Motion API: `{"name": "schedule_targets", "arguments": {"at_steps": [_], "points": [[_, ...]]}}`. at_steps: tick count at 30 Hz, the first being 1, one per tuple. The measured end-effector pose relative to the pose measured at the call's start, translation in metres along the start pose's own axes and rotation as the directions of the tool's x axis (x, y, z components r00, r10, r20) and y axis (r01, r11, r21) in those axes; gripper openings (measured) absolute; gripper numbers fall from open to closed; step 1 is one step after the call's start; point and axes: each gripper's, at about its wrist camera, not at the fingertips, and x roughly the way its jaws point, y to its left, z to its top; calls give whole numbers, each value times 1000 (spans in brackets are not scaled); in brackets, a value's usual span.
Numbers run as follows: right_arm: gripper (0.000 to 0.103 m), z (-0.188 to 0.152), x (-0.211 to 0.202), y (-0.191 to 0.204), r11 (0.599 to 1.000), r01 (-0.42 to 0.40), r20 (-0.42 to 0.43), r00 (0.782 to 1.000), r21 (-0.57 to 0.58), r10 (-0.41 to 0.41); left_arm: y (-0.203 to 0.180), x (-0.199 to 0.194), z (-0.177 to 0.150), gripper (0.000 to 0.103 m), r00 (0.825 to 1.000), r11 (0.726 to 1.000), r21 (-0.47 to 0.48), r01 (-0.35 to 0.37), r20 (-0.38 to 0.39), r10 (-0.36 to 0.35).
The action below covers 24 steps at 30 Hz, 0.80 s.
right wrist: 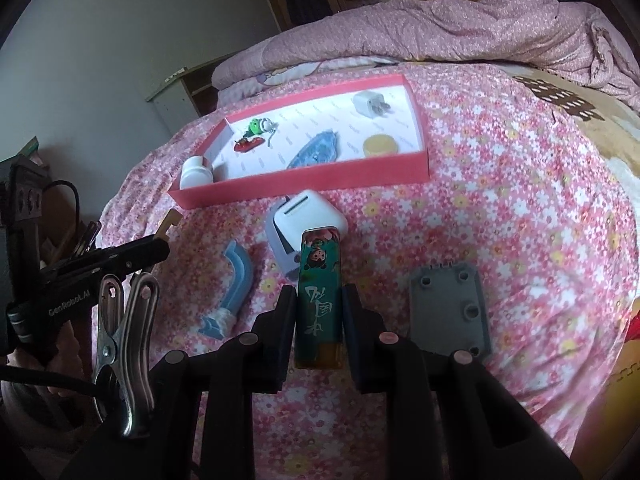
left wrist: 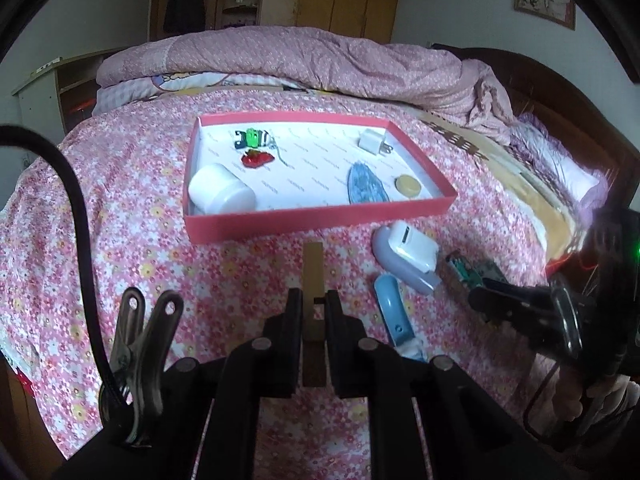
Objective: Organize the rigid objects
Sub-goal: 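Carry the stick and lighter into the tray and open both grippers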
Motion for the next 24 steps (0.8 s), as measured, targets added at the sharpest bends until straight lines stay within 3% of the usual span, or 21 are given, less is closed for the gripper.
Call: {"name": "schedule_targets", "arguments": {"at_steps": [13,24], "points": [[24,9,-1,4,1000,-5,15,1000,-17,6,6,-2,23,12,999,1000,-7,-19,48,19],[24,9,1,-1,1000,-11,12,1000,11,11,-4,27,67,11,996,999,27,-30,79,28]]}}
